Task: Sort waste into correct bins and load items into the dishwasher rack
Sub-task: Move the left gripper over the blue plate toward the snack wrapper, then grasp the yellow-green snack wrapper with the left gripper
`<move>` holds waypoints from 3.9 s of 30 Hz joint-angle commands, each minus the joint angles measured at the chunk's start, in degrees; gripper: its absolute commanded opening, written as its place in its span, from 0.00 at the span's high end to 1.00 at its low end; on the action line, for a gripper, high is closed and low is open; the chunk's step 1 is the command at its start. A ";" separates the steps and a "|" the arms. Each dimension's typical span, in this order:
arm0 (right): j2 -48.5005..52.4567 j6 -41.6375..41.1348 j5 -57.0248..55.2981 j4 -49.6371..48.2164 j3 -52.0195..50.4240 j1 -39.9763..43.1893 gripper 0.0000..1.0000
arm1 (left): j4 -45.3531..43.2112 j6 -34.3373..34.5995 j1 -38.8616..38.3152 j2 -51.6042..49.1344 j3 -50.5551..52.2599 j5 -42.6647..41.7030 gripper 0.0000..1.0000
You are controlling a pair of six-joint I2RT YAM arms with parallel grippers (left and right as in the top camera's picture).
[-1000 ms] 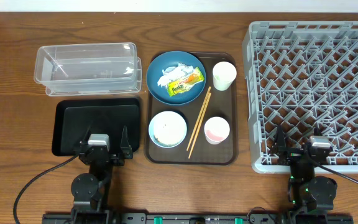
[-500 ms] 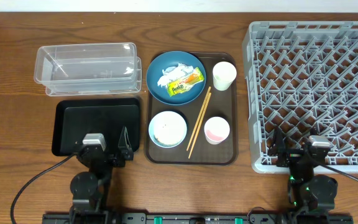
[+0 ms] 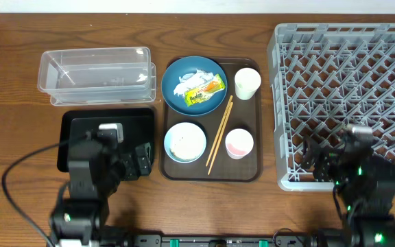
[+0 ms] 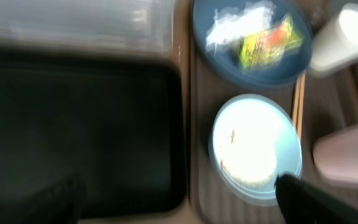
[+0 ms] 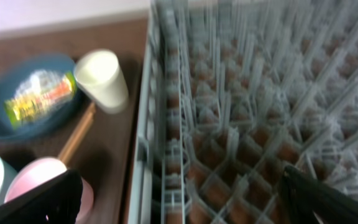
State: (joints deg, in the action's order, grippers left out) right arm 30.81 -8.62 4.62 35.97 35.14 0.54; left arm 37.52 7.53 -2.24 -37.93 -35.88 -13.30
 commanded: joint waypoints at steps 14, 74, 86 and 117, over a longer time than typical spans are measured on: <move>27.61 4.07 0.76 26.38 23.67 0.59 0.01 | 29.35 0.28 0.35 -20.04 -26.56 -1.05 0.02; 27.93 4.00 0.79 28.35 23.65 0.57 0.01 | 6.88 -12.85 -14.91 -82.36 -56.24 -7.26 0.21; 27.93 4.00 0.79 28.65 23.65 0.57 0.01 | 2.45 -12.83 -17.42 -82.86 -56.24 -7.17 0.50; 27.93 4.00 0.79 28.61 23.65 0.57 0.01 | -4.39 -12.63 -19.91 -84.26 -53.86 -2.08 0.50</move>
State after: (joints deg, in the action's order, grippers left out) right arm 58.87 -5.41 5.21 64.53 57.69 0.54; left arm 33.17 -4.62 -21.91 -120.68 -90.45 -16.05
